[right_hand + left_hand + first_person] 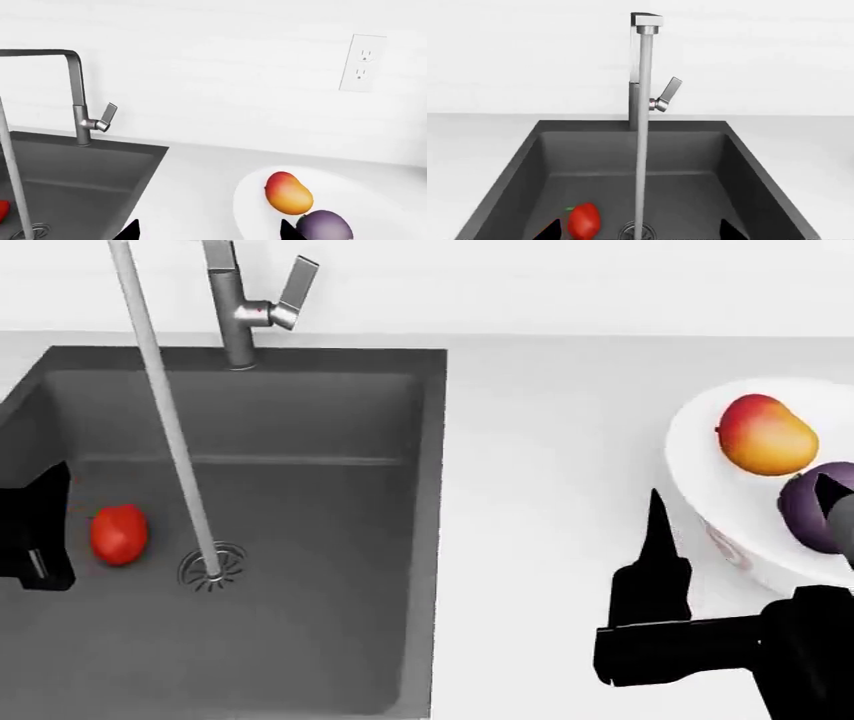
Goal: Pick the eggplants and mangos from the sink and place them in one bowl. Place the bell pepper in the other bowl. Then turn off the sink faucet.
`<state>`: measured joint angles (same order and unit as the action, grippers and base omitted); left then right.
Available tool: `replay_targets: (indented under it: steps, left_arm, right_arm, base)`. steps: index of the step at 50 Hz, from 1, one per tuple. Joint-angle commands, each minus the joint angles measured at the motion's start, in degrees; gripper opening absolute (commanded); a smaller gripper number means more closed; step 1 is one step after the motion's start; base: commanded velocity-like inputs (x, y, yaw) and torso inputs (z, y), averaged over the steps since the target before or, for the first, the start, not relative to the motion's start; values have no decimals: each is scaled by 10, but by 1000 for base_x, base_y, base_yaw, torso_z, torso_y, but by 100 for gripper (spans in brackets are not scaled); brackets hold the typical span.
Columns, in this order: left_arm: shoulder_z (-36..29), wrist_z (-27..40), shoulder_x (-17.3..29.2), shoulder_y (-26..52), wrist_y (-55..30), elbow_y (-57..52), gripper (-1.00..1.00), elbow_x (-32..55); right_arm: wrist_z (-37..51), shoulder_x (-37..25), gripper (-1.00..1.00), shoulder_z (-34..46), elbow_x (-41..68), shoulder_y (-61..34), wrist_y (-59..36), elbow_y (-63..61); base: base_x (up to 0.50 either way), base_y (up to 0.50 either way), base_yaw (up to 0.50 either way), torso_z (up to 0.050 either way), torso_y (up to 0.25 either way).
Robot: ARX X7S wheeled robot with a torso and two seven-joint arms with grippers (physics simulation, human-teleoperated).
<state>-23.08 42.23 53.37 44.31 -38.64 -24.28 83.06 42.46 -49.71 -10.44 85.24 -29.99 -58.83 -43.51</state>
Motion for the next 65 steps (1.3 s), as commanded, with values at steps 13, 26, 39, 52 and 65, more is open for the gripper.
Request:
replay_targets:
  steps: [13,26,39,52,65]
  left_arm:
    - [5,-9,-4,-2,-1,6,100,3]
    - [4,-10,-3,-2,-2,4,100,-1]
    - [1,-6,-4,3,-6,2,100,-1]
    - [-15,13,-21,23,-28,9,100,5]
    - [-122,-15,-120,135,-150,115,100,27]
  right_arm:
    - [-33,26,100,14,-35,6,16,6]
    - [-38,20,100,-11,-49,33,32,-1]
    - [-36,17,100,-12,-48,42,32,1]
    - [-36,18,100,-7,-43,47,34,5]
    - [-31,23,100,5,-34,47,32,18]
  base:
    - [85,500,0,0,0]
    - [408,224,0,0,0]
    - [427,3,0,0,0]
    - [92,0,0,0,1]
    - [0,0,0,0,0]
